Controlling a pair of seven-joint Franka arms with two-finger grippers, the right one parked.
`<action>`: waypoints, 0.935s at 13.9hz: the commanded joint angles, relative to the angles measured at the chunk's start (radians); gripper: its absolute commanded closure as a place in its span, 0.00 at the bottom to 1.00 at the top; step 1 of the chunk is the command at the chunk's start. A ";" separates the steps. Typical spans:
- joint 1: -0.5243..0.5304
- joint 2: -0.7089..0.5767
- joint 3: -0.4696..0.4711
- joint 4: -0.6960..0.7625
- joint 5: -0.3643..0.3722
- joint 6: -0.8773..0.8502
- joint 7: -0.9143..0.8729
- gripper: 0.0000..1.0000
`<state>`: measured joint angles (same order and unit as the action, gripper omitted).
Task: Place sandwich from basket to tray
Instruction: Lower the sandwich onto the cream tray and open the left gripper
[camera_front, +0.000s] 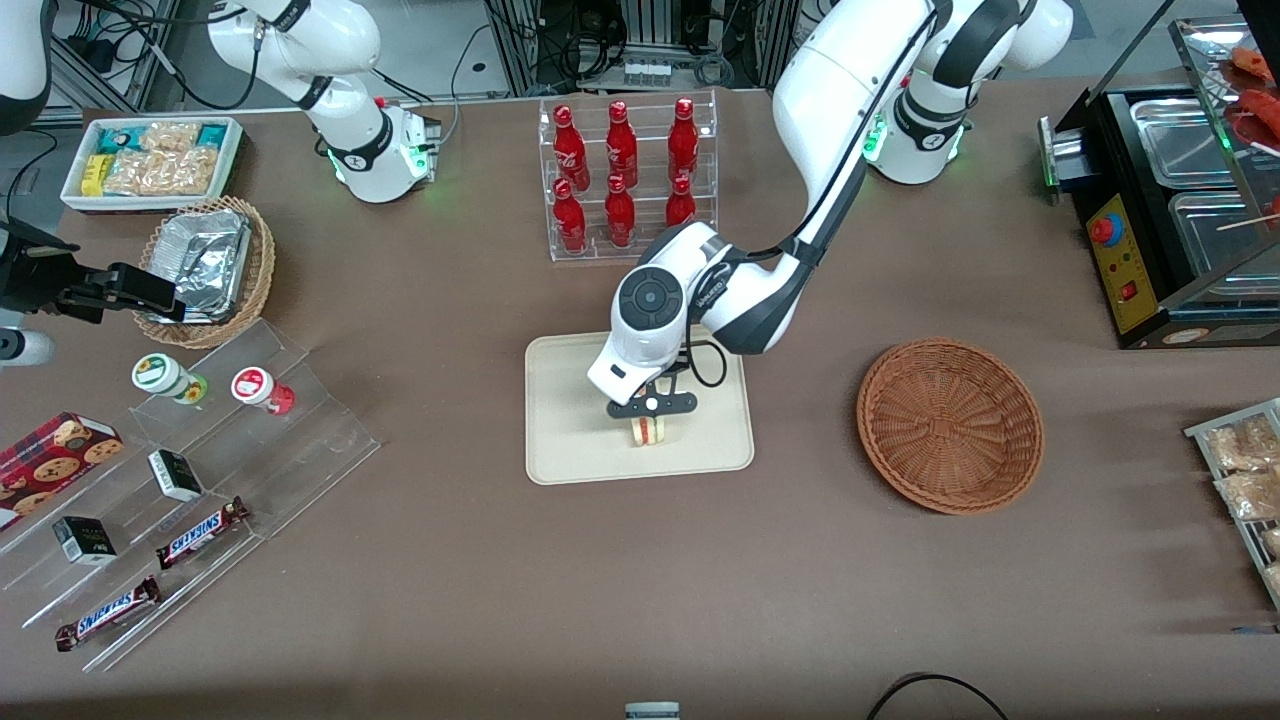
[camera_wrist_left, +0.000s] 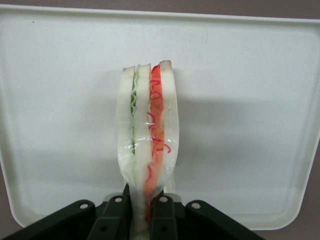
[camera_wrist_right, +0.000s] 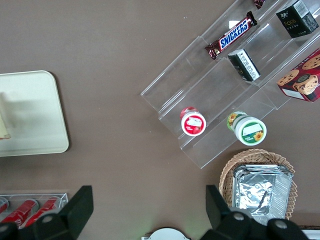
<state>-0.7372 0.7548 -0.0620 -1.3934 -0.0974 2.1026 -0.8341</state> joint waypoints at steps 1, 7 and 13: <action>-0.016 0.030 0.011 0.030 -0.010 -0.001 -0.048 1.00; -0.016 0.044 0.011 0.030 -0.008 0.013 -0.056 0.01; -0.008 0.026 0.011 0.102 -0.008 -0.061 -0.045 0.00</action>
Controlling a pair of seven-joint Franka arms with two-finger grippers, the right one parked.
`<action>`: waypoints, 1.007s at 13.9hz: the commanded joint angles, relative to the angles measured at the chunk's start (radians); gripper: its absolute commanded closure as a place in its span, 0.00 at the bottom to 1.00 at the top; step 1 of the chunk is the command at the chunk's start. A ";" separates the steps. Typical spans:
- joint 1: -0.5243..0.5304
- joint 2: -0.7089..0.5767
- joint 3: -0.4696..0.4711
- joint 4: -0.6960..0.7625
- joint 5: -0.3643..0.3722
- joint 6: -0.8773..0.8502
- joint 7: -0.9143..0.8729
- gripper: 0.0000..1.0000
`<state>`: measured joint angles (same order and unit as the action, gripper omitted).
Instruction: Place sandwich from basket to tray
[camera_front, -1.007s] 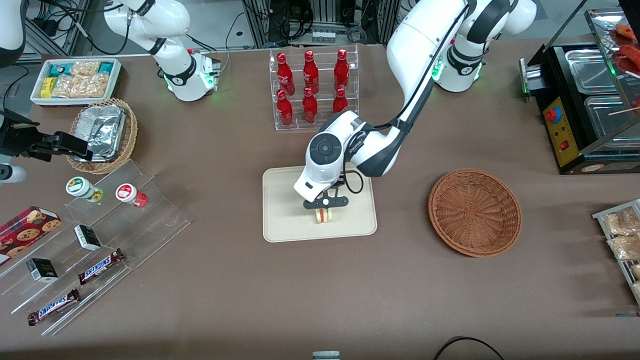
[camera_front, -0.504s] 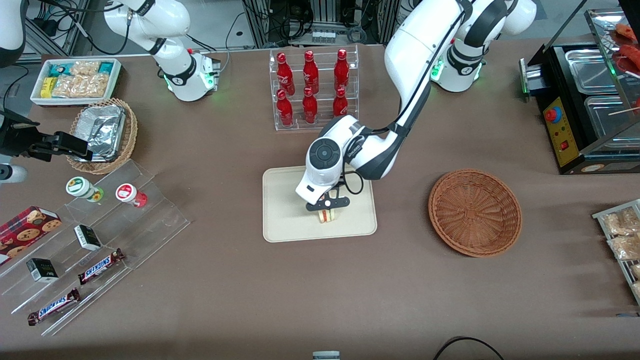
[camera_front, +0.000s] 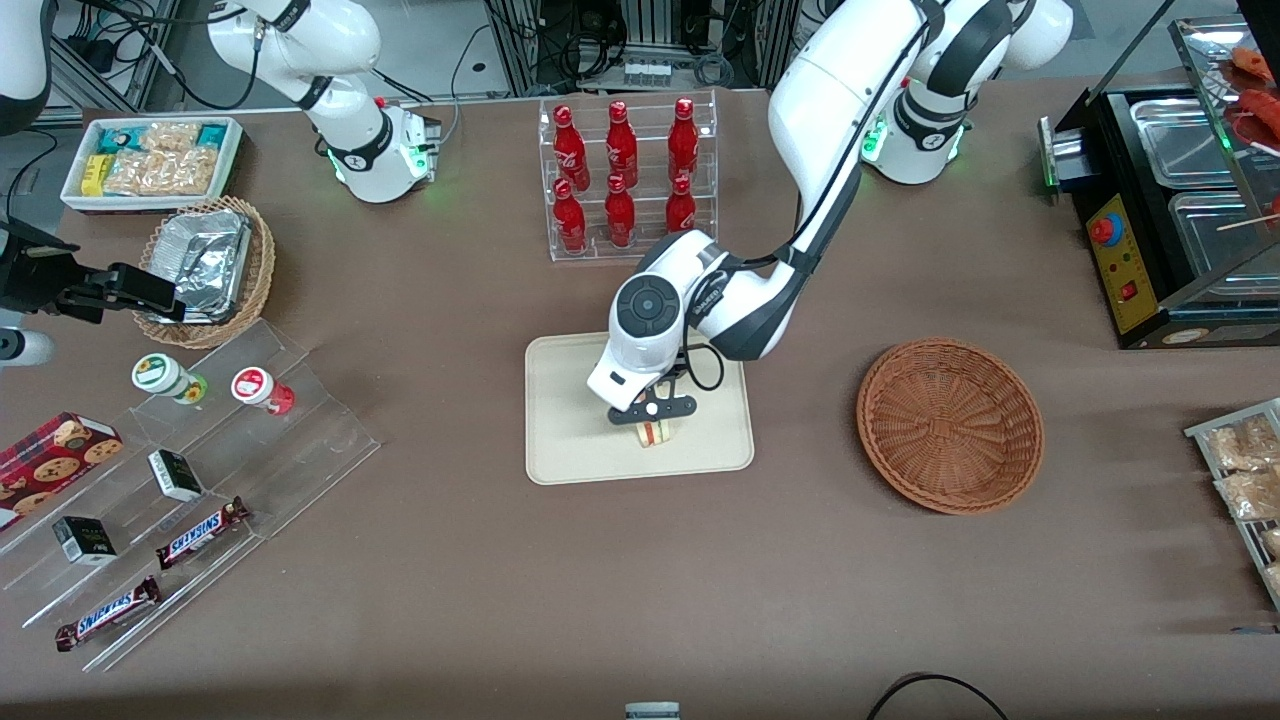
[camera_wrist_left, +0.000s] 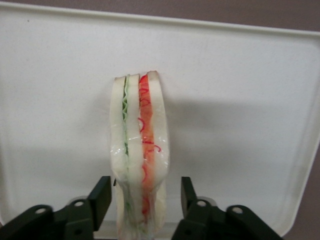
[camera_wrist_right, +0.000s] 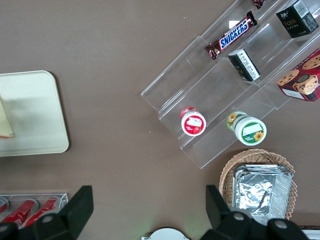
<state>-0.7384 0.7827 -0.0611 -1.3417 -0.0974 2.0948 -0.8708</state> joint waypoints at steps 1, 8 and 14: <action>-0.007 -0.006 0.014 0.076 -0.004 -0.085 -0.007 0.00; 0.083 -0.123 0.032 0.099 -0.002 -0.222 0.272 0.00; 0.261 -0.290 0.032 -0.003 -0.005 -0.375 0.559 0.00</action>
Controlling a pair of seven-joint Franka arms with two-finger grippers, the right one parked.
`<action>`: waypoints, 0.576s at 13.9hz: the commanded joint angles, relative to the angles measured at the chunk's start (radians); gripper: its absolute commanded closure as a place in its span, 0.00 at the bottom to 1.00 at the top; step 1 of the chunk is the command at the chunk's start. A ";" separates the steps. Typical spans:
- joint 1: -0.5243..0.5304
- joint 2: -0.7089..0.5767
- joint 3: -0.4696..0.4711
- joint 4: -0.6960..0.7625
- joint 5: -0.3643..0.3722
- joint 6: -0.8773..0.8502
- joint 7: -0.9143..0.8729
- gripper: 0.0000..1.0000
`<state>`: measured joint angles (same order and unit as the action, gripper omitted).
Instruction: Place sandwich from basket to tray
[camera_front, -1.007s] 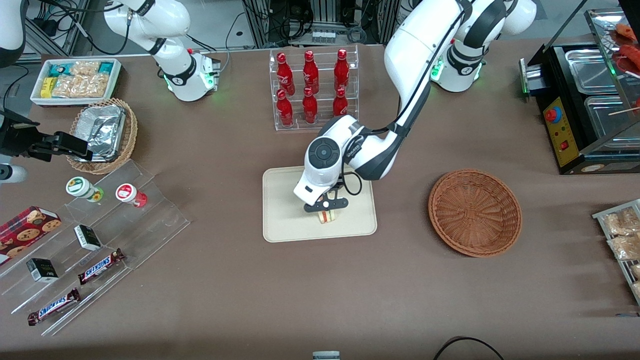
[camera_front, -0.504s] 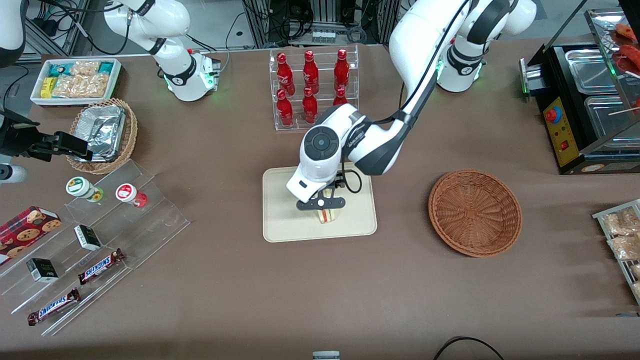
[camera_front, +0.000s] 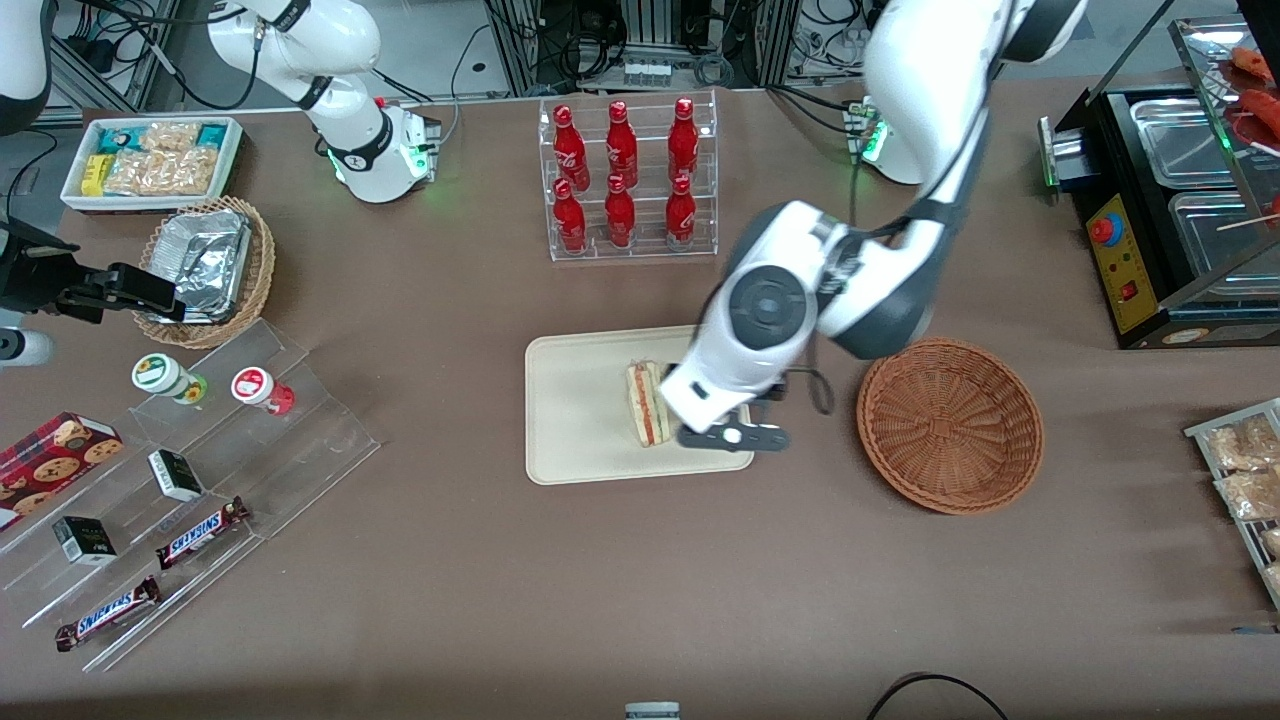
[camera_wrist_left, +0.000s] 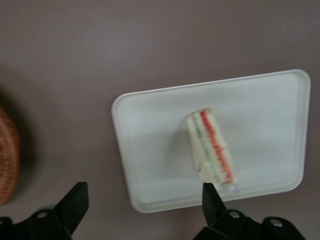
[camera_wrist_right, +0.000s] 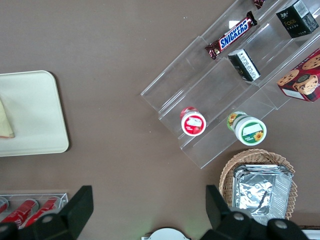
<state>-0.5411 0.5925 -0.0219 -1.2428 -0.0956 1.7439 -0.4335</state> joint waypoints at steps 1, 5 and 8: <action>0.096 -0.130 -0.007 -0.130 -0.007 -0.038 0.169 0.00; 0.231 -0.243 -0.006 -0.216 0.004 -0.079 0.378 0.00; 0.306 -0.318 -0.004 -0.260 0.011 -0.112 0.484 0.00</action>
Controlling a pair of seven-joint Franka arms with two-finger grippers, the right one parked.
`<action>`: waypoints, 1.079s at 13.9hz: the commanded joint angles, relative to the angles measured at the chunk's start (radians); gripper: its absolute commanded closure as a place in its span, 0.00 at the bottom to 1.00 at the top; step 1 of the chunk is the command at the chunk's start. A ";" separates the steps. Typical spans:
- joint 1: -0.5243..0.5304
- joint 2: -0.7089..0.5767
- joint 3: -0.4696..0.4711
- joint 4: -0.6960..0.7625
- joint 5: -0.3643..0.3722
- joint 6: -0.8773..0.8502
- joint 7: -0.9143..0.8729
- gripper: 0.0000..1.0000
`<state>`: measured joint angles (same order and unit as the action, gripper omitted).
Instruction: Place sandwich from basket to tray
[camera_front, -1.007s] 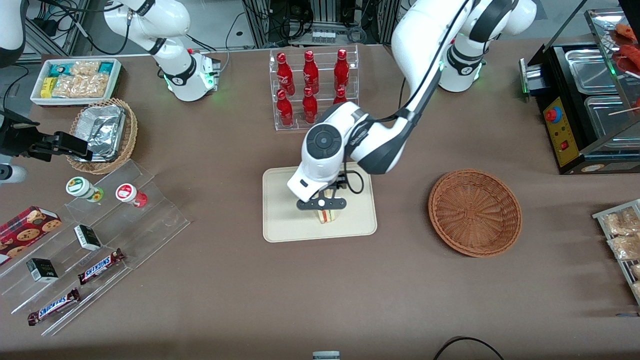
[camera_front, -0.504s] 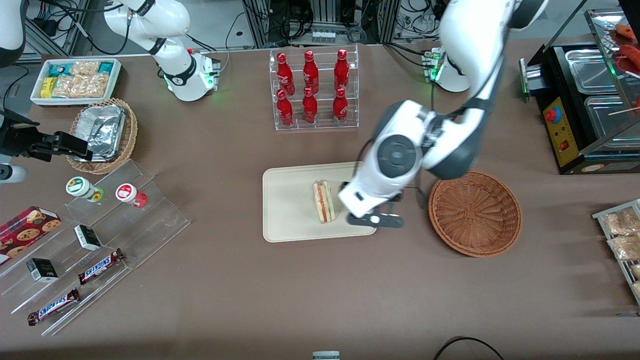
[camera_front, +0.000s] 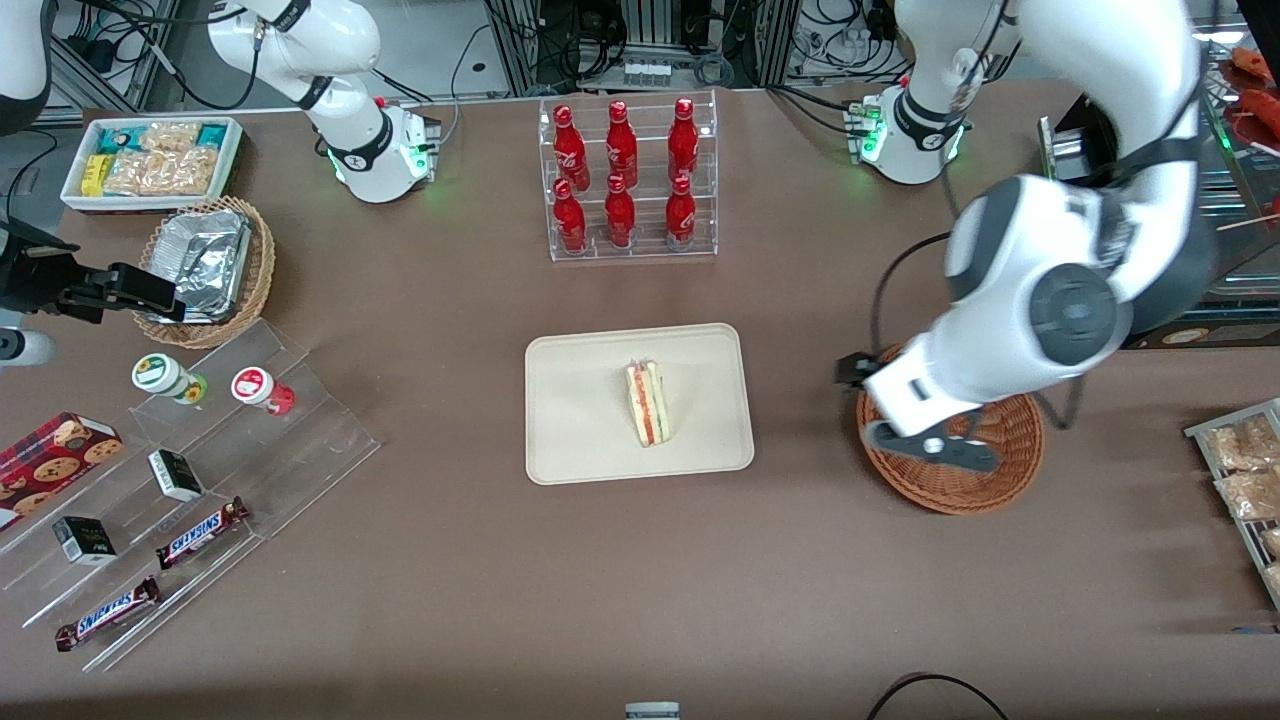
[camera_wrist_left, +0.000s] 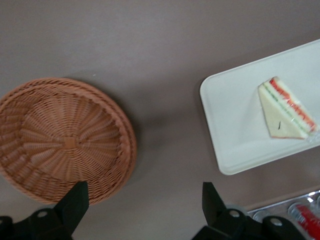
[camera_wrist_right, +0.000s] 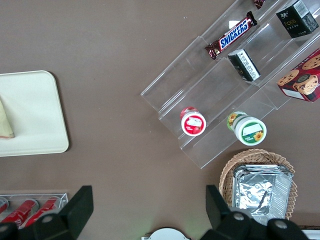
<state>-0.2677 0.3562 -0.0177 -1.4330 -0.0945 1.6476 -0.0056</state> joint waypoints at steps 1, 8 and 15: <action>0.056 -0.103 -0.008 -0.076 0.036 -0.035 0.081 0.00; 0.131 -0.246 -0.007 -0.104 0.125 -0.170 0.092 0.00; 0.157 -0.302 0.007 -0.113 0.127 -0.219 0.085 0.00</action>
<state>-0.1171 0.0950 -0.0163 -1.5154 0.0196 1.4482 0.0794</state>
